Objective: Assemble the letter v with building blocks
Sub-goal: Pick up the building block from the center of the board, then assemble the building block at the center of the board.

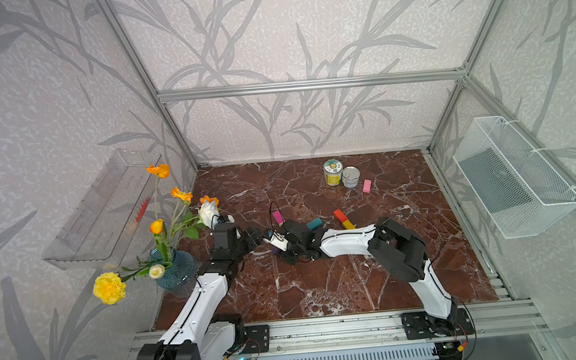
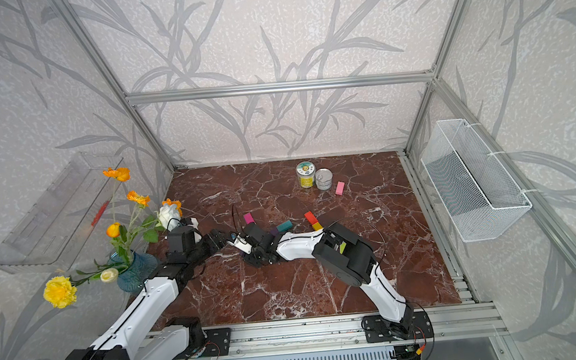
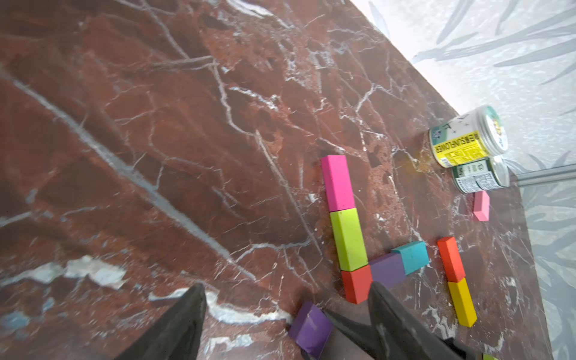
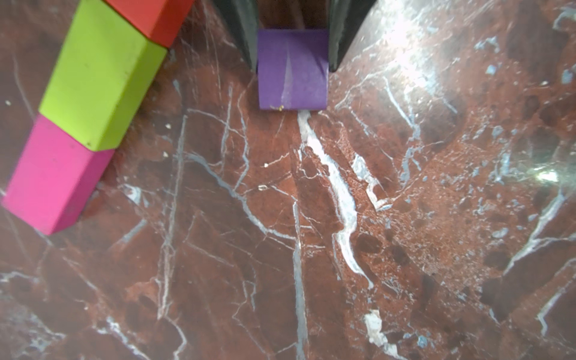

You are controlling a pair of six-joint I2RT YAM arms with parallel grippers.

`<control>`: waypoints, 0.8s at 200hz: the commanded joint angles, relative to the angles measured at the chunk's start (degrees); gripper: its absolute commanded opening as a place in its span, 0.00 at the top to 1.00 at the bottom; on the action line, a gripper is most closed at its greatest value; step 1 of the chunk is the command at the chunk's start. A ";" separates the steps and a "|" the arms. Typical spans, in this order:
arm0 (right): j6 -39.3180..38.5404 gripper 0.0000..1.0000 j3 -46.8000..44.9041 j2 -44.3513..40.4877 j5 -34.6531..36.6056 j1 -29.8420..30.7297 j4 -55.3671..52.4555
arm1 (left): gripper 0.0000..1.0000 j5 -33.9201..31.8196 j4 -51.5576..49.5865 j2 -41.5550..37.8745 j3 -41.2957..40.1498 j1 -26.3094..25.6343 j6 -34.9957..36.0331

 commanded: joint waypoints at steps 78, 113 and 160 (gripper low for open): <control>1.16 0.75 -15.98 -18.87 5.88 -6.03 4.47 | 0.29 1.38 5.29 8.48 8.10 -11.89 1.92; 1.75 0.75 -20.74 -24.09 9.14 -8.45 2.38 | 0.35 1.09 6.63 13.42 11.35 -16.69 2.43; 3.05 0.75 -26.53 -31.82 11.57 -10.94 0.32 | 0.36 0.01 7.85 17.33 14.78 -21.10 3.59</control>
